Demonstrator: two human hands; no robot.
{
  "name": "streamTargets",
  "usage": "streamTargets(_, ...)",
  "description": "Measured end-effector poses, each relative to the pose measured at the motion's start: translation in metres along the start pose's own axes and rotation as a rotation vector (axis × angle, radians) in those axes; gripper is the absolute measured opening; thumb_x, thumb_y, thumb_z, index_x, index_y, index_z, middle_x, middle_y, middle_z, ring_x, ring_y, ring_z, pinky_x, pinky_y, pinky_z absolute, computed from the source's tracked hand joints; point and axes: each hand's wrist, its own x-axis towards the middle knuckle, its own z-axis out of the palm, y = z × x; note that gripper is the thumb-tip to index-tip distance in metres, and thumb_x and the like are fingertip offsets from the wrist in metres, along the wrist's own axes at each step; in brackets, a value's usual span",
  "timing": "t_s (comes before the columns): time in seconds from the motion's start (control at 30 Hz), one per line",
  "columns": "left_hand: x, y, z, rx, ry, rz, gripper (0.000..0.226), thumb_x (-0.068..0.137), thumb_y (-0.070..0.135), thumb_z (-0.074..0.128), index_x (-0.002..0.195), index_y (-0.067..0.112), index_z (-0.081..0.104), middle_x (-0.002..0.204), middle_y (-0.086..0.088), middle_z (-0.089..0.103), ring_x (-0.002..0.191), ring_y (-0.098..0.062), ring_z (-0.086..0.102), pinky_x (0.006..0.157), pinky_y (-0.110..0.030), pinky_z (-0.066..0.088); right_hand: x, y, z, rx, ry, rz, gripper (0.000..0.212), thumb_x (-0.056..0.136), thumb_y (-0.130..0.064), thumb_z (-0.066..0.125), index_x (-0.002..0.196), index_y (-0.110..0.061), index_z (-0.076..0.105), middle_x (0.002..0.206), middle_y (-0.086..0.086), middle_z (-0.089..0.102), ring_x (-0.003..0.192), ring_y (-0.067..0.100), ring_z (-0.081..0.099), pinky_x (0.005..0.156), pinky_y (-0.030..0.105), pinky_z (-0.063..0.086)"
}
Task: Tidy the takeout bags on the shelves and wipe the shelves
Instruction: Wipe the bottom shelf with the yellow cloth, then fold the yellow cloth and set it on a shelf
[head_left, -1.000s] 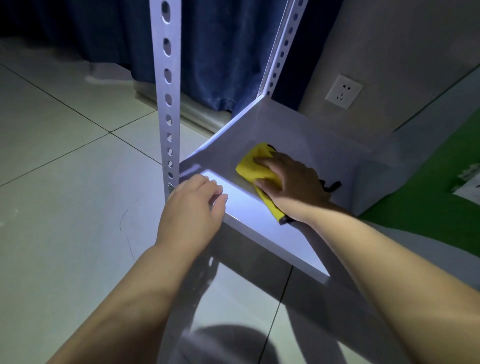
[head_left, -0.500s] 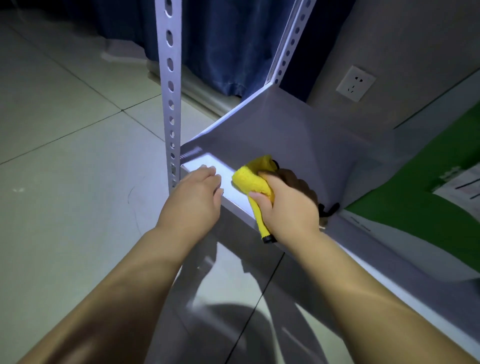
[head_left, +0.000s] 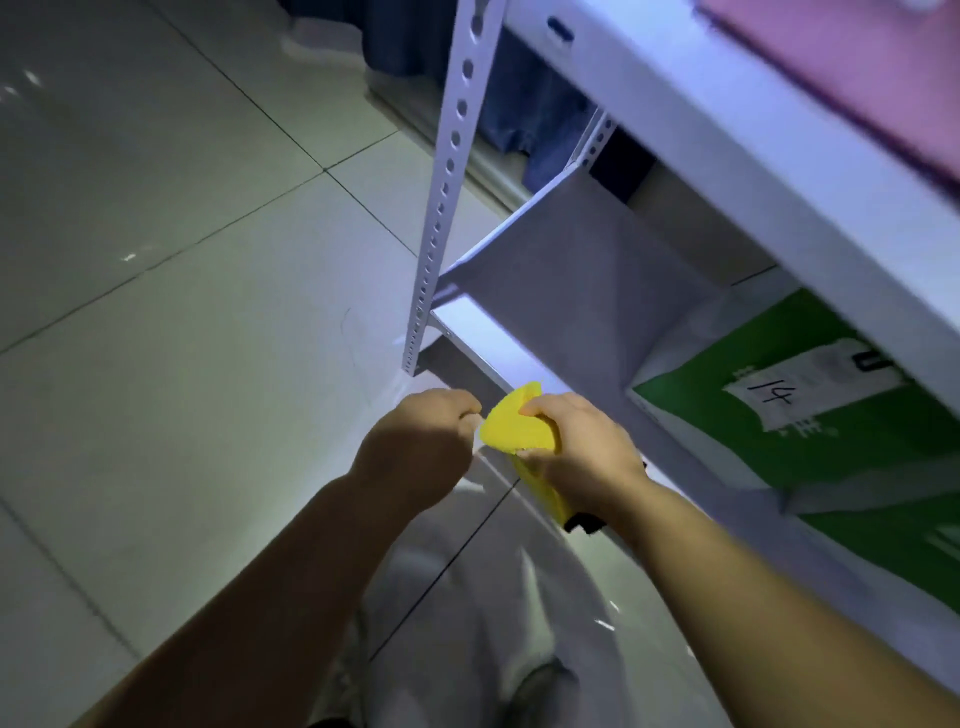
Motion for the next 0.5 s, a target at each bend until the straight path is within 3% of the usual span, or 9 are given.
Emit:
streamTargets(0.07, -0.024, 0.014, -0.026, -0.047, 0.039, 0.11, 0.028, 0.091, 0.021, 0.044, 0.092, 0.004, 0.065, 0.094, -0.014, 0.065, 0.087, -0.033, 0.058, 0.077, -0.042, 0.048, -0.036, -0.021, -0.019, 0.177, 0.032, -0.067, 0.024, 0.075, -0.046, 0.054, 0.099, -0.041, 0.055, 0.102, -0.01, 0.057, 0.091, 0.014, 0.055, 0.077, 0.029, 0.044)
streamTargets(0.13, -0.048, 0.029, -0.054, -0.107, -0.004, 0.083, 0.029, 0.092, 0.031, 0.05, 0.103, 0.009, 0.065, 0.104, -0.009, 0.065, 0.091, -0.026, 0.058, 0.08, -0.032, 0.047, -0.072, -0.048, -0.043, 0.377, 0.099, -0.17, 0.013, 0.073, -0.043, 0.054, 0.08, -0.031, 0.055, 0.08, -0.012, 0.058, 0.075, 0.006, 0.053, 0.069, 0.02, 0.046)
streamTargets(0.2, -0.073, 0.045, -0.081, -0.154, -0.078, 0.048, 0.035, 0.088, 0.041, 0.055, 0.111, 0.016, 0.064, 0.11, -0.002, 0.063, 0.09, -0.016, 0.055, 0.073, -0.022, 0.043, -0.107, -0.073, -0.068, 0.456, 0.218, -0.283, 0.016, 0.073, -0.026, 0.066, 0.086, -0.027, 0.057, 0.081, -0.019, 0.056, 0.08, -0.003, 0.055, 0.07, 0.01, 0.044)
streamTargets(0.27, -0.095, 0.062, -0.105, -0.185, -0.082, 0.079, 0.036, 0.084, 0.046, 0.059, 0.107, 0.019, 0.065, 0.106, -0.001, 0.062, 0.087, -0.013, 0.052, 0.069, -0.019, 0.039, -0.139, -0.093, -0.09, 0.49, 0.314, -0.276, 0.032, 0.071, -0.016, 0.075, 0.098, -0.019, 0.058, 0.088, -0.027, 0.05, 0.085, -0.014, 0.053, 0.072, 0.0, 0.039)
streamTargets(0.37, -0.124, 0.092, -0.142, -0.233, -0.001, 0.069, 0.024, 0.078, 0.039, 0.069, 0.095, 0.024, 0.064, 0.1, 0.008, 0.059, 0.091, -0.008, 0.043, 0.075, -0.02, 0.031, -0.183, -0.116, -0.119, 0.478, 0.398, -0.161, 0.045, 0.07, -0.021, 0.079, 0.107, -0.015, 0.055, 0.088, -0.018, 0.055, 0.076, -0.002, 0.052, 0.069, -0.001, 0.036)
streamTargets(0.43, -0.142, 0.113, -0.165, -0.265, 0.023, 0.068, 0.016, 0.076, 0.034, 0.072, 0.085, 0.03, 0.059, 0.096, 0.014, 0.055, 0.096, -0.007, 0.039, 0.076, -0.018, 0.027, -0.21, -0.127, -0.14, 0.526, 0.37, -0.105, 0.058, 0.068, -0.027, 0.079, 0.117, -0.033, 0.048, 0.095, -0.019, 0.058, 0.078, 0.002, 0.054, 0.068, 0.011, 0.044)
streamTargets(0.5, -0.162, 0.135, -0.183, -0.271, 0.04, 0.108, 0.015, 0.077, 0.032, 0.072, 0.082, 0.031, 0.058, 0.097, 0.016, 0.056, 0.102, -0.012, 0.041, 0.087, -0.024, 0.032, -0.235, -0.134, -0.159, 0.663, 0.264, -0.026, 0.074, 0.065, -0.029, 0.079, 0.115, -0.058, 0.033, 0.106, -0.036, 0.05, 0.092, -0.011, 0.051, 0.066, 0.015, 0.045)
